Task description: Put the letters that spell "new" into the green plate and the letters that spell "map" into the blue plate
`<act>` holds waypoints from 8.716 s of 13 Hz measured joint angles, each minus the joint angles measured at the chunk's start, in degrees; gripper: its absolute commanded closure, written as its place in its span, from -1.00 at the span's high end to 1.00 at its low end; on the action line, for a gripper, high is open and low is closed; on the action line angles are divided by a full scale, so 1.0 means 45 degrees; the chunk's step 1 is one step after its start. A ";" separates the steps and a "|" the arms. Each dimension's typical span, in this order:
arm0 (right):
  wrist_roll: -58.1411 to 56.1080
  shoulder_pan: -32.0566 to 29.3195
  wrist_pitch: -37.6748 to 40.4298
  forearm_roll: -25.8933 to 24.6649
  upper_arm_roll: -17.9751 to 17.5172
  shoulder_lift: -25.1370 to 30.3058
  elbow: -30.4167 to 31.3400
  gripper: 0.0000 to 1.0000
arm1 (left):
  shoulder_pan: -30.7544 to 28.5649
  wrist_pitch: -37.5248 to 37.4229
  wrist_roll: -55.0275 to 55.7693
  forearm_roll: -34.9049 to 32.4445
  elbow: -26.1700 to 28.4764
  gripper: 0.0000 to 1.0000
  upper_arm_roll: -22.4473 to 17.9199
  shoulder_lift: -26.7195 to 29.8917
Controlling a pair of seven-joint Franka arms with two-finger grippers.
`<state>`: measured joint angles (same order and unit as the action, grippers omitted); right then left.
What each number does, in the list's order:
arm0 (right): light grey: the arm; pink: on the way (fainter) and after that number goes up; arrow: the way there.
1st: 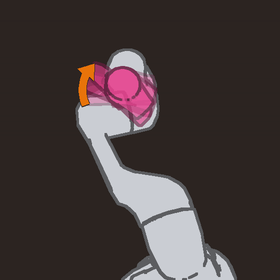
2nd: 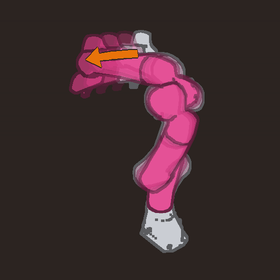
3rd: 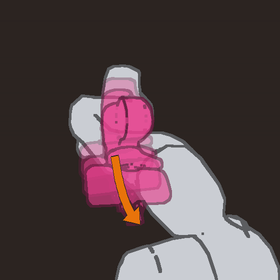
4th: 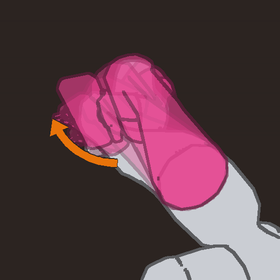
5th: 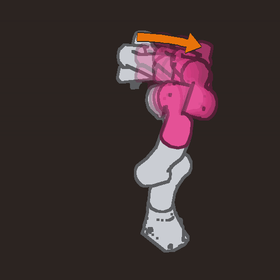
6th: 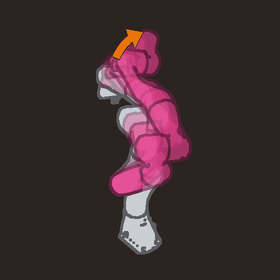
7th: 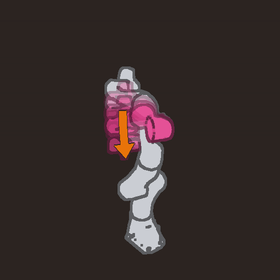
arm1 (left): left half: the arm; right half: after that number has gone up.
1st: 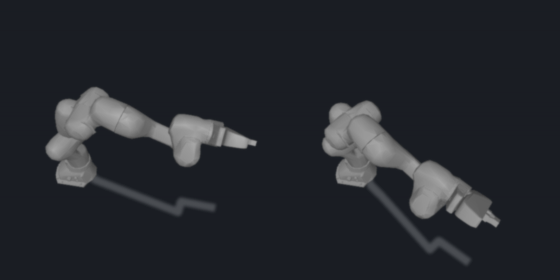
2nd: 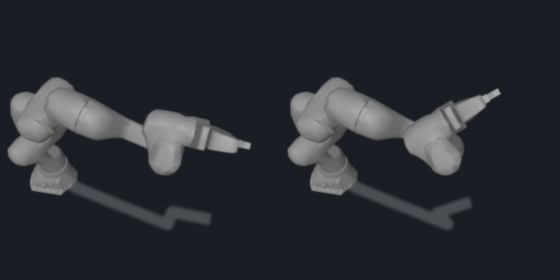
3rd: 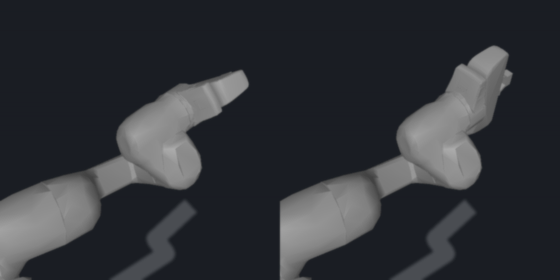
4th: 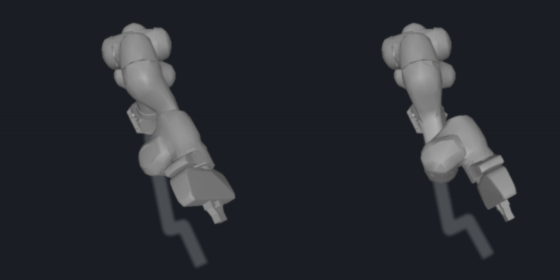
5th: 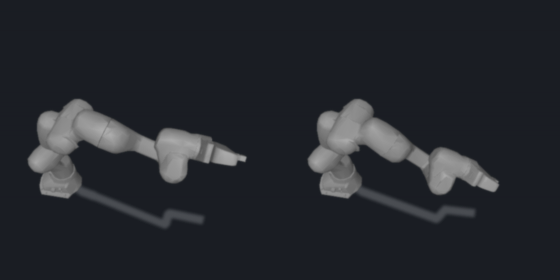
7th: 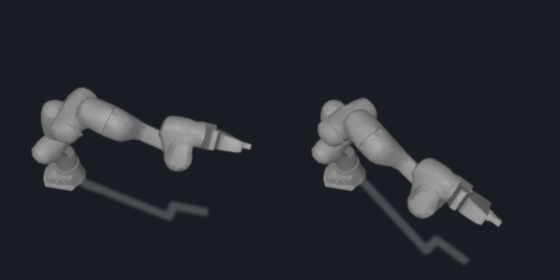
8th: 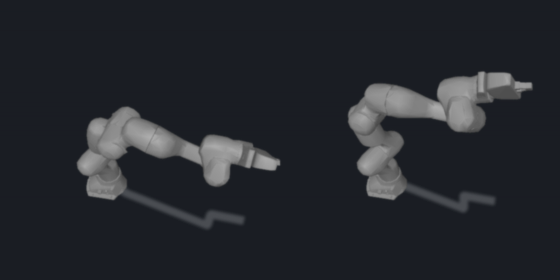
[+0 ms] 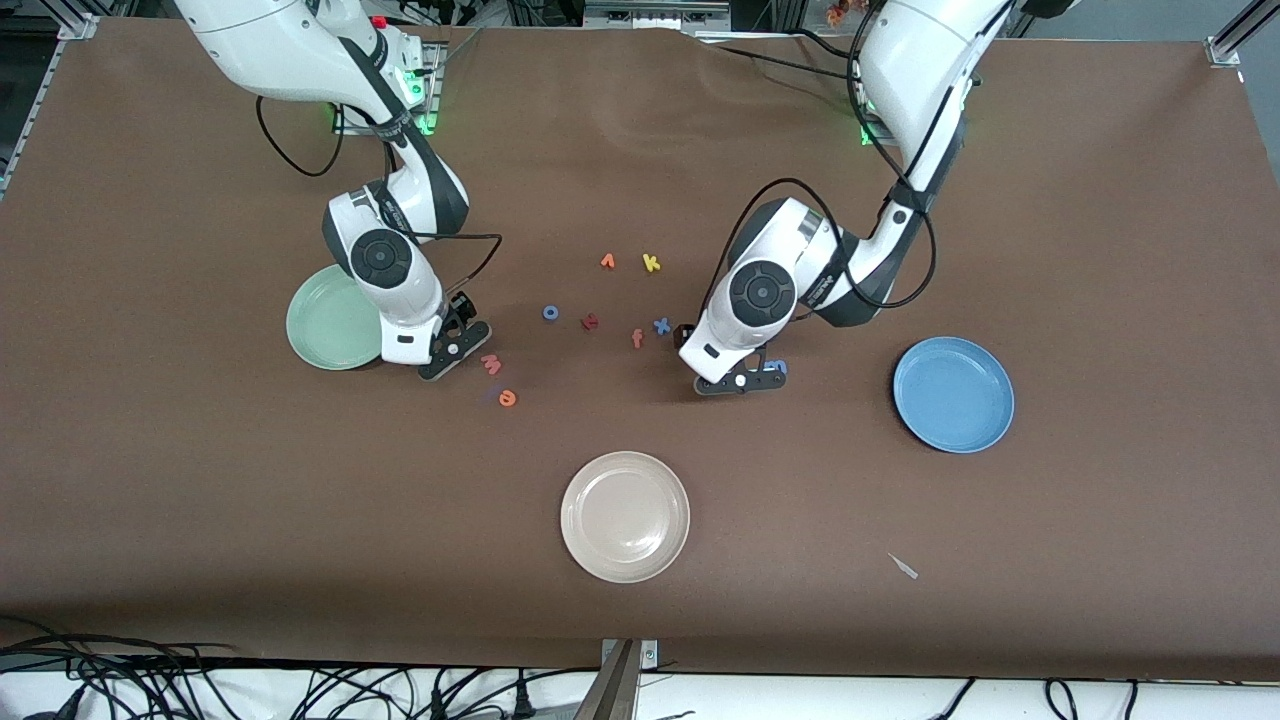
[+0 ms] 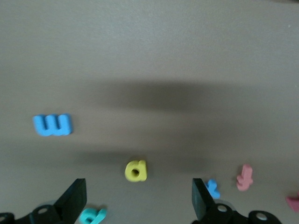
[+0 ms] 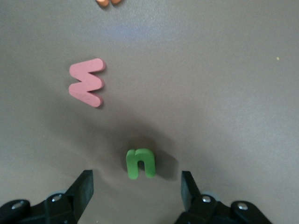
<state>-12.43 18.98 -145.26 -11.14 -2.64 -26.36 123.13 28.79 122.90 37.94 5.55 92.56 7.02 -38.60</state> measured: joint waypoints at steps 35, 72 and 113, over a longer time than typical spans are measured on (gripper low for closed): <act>0.0532 0.0005 0.2284 0.0599 0.1534 0.2268 0.0422 0.99 | 0.0370 0.1594 0.1651 -0.1799 0.1981 -0.70 -0.0234 0.0159; -0.0787 0.0783 0.3419 0.1502 0.3691 0.1147 0.0344 0.99 | -0.4475 0.4291 -0.4457 -0.3868 0.6678 1.00 0.4172 0.3024; 0.1835 0.1248 0.4956 0.3796 0.4594 0.1210 -0.0366 -0.15 | -0.5113 0.2035 -0.4191 -0.5541 0.5748 -0.66 0.4107 0.2480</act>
<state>-4.17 24.60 -122.96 5.94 18.03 -20.92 121.49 5.78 132.06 19.07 -19.39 118.43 25.50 -27.44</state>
